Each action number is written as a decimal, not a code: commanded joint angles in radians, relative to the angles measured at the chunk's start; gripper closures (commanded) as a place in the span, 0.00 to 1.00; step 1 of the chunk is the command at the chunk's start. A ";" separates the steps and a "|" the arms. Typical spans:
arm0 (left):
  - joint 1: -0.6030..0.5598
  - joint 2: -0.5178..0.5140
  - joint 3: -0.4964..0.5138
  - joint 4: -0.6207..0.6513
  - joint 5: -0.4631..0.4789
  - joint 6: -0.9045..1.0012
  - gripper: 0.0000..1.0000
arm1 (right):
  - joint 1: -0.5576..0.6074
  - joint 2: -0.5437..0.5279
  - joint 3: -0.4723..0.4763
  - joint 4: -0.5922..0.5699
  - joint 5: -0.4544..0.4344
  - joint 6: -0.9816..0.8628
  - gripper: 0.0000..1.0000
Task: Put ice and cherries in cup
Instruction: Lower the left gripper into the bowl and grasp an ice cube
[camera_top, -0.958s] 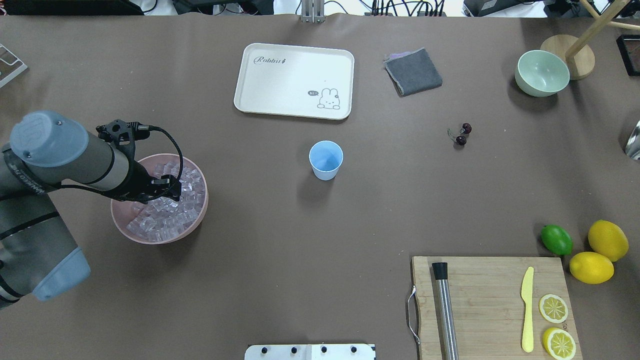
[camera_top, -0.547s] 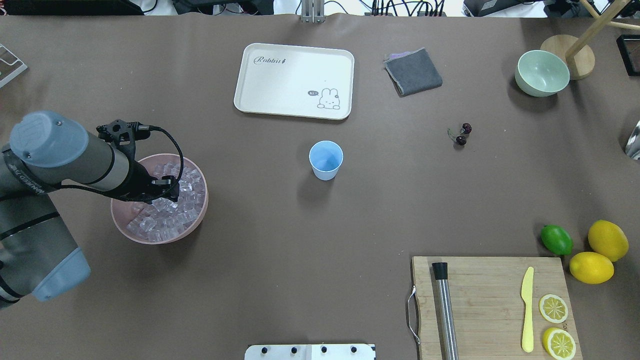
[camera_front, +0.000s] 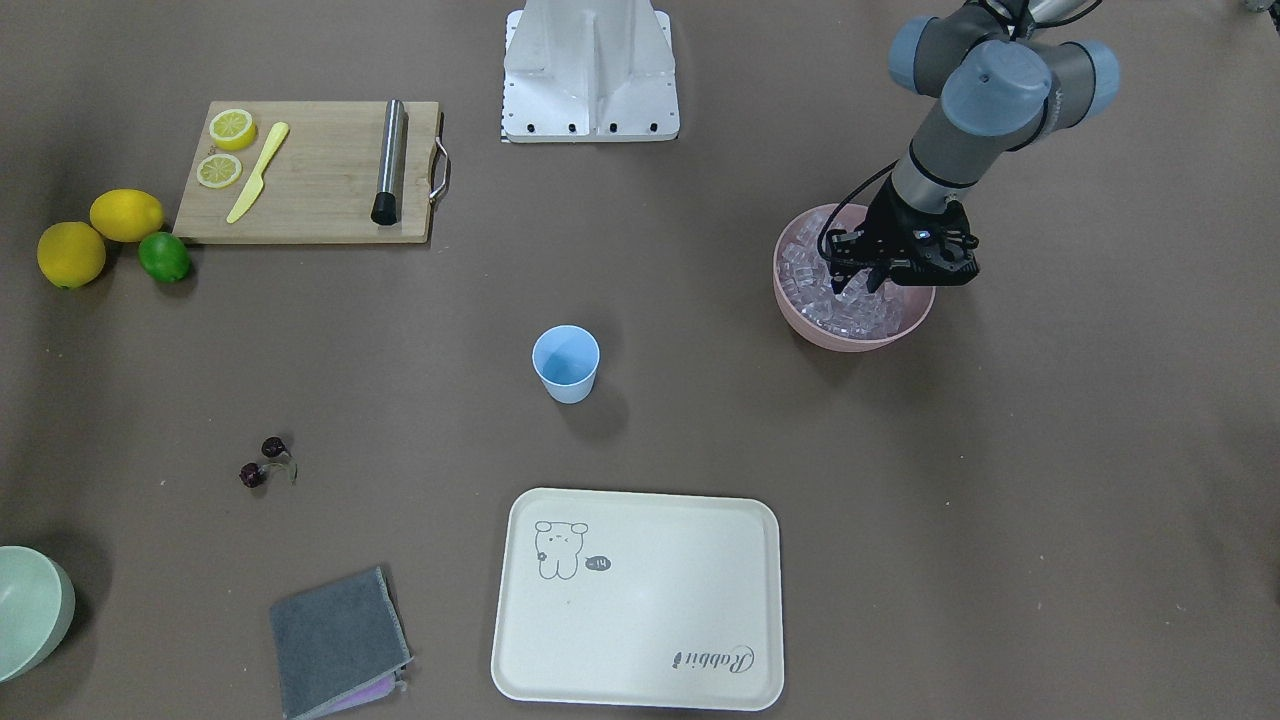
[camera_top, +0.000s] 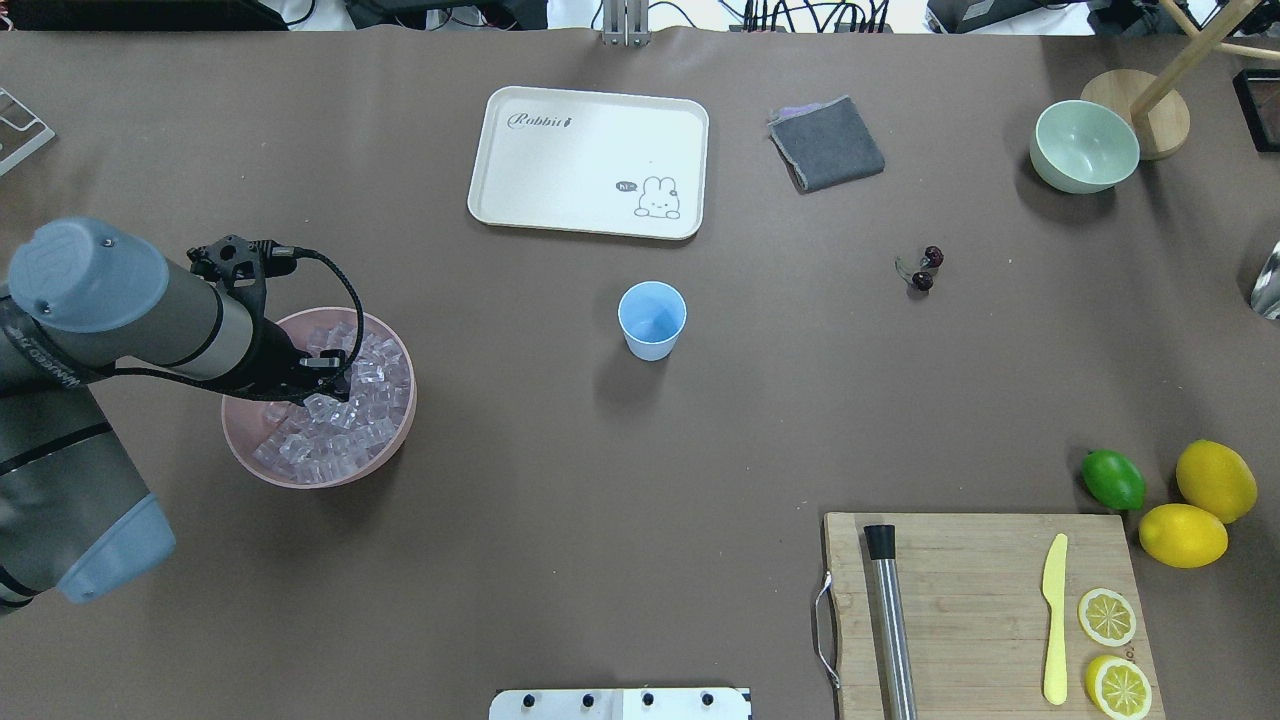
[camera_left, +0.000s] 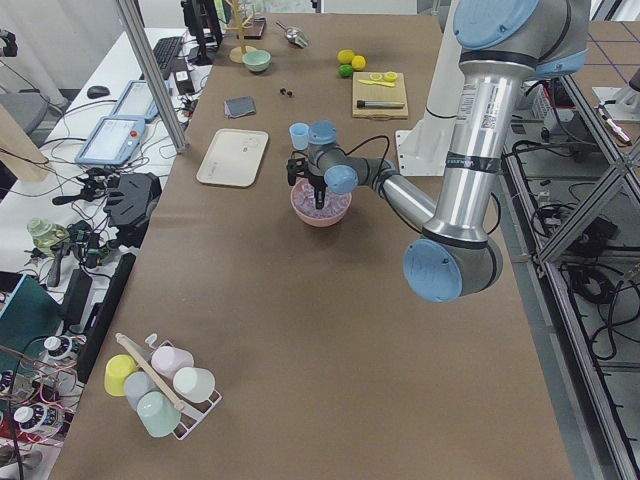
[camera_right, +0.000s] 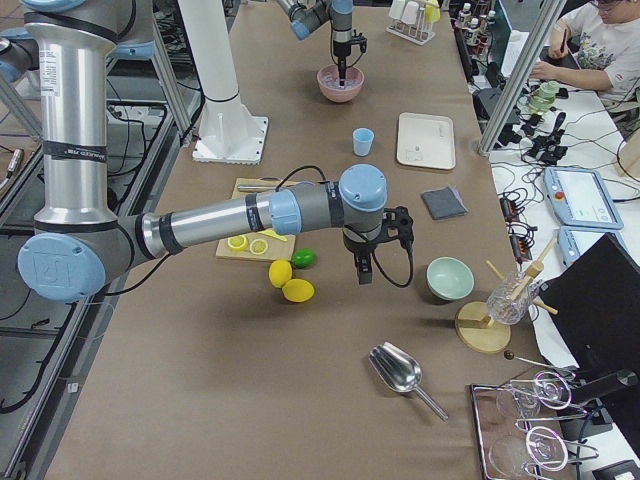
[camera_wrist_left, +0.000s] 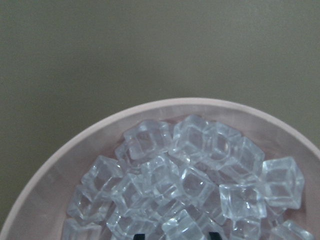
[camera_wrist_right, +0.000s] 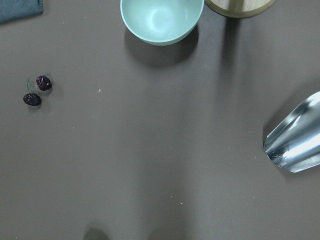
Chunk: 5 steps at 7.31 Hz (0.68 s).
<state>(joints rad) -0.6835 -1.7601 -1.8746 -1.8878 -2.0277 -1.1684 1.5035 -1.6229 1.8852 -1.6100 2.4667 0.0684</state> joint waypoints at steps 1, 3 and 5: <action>-0.011 0.002 -0.011 0.002 -0.005 0.006 0.93 | 0.000 0.002 0.008 0.001 0.000 0.002 0.00; -0.076 -0.012 -0.015 0.004 -0.029 0.054 1.00 | 0.001 0.006 0.008 -0.001 0.002 0.002 0.00; -0.122 -0.161 0.023 0.103 -0.031 0.093 1.00 | 0.001 0.002 0.014 -0.001 0.003 0.013 0.00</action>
<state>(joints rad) -0.7802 -1.8197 -1.8775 -1.8548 -2.0568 -1.1039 1.5048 -1.6189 1.8944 -1.6106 2.4683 0.0756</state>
